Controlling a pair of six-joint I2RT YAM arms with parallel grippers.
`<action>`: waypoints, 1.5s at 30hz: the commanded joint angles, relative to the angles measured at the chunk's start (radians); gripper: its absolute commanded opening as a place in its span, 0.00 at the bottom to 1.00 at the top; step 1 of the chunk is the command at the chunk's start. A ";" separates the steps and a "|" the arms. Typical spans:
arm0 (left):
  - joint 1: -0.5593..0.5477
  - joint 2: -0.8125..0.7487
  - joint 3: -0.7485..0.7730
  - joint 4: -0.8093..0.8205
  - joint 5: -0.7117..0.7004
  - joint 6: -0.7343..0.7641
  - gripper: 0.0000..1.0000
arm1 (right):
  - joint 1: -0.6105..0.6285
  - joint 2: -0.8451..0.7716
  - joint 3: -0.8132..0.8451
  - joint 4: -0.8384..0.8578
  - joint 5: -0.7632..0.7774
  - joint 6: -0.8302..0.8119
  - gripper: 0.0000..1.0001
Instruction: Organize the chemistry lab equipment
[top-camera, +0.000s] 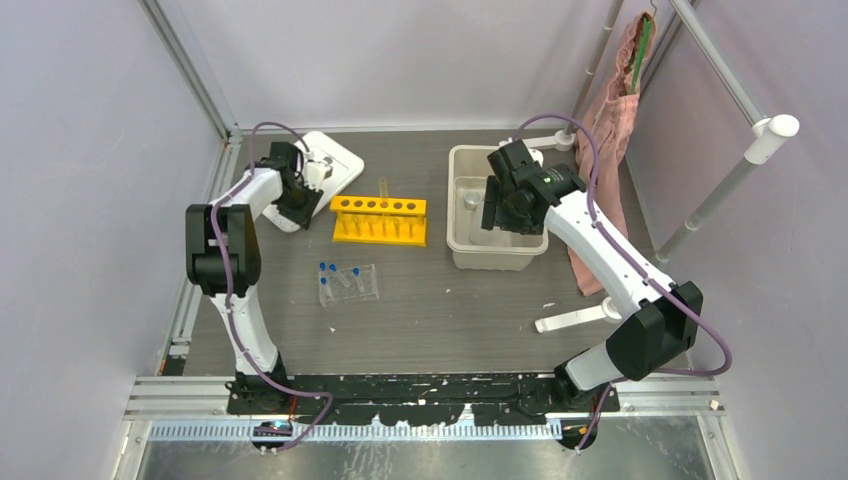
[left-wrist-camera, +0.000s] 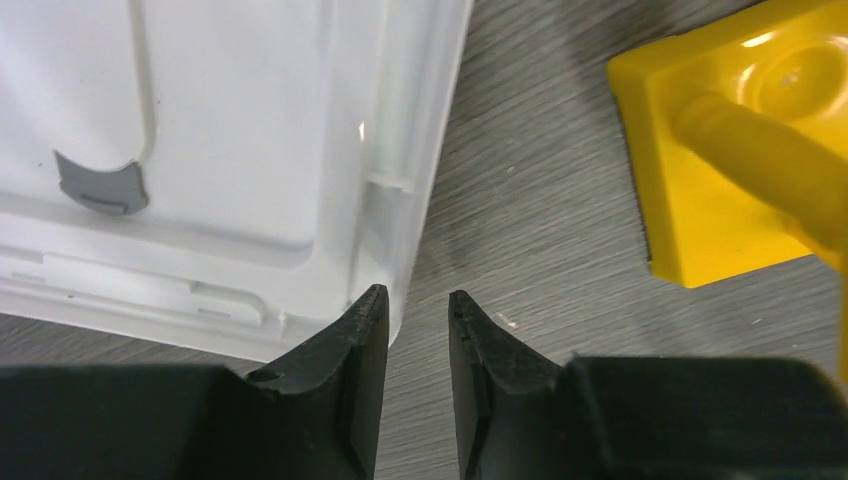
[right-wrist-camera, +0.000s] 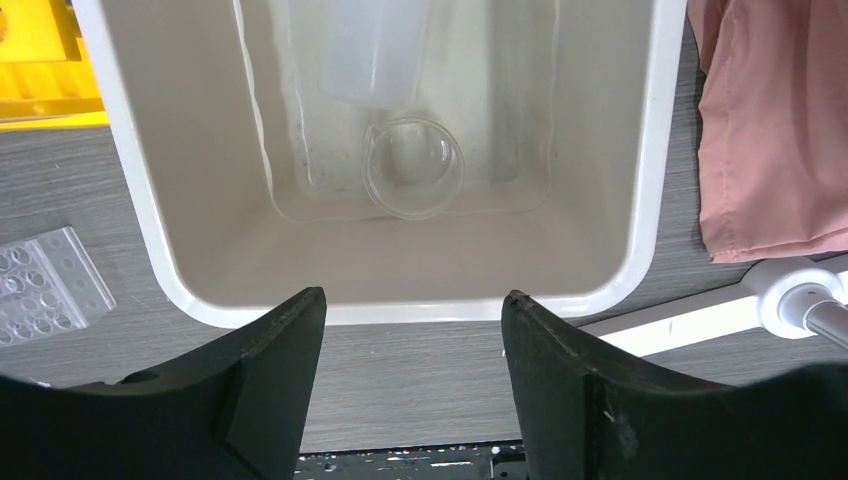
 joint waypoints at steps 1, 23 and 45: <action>-0.028 -0.001 0.023 -0.002 -0.006 0.019 0.29 | 0.007 -0.053 0.002 0.008 0.016 0.016 0.70; -0.034 -0.077 0.083 -0.052 -0.171 -0.009 0.00 | 0.019 -0.087 0.006 -0.007 0.019 0.007 0.66; -0.252 -0.607 0.322 -0.547 -0.144 0.185 0.00 | 0.155 -0.264 0.085 0.461 -0.270 -0.610 0.81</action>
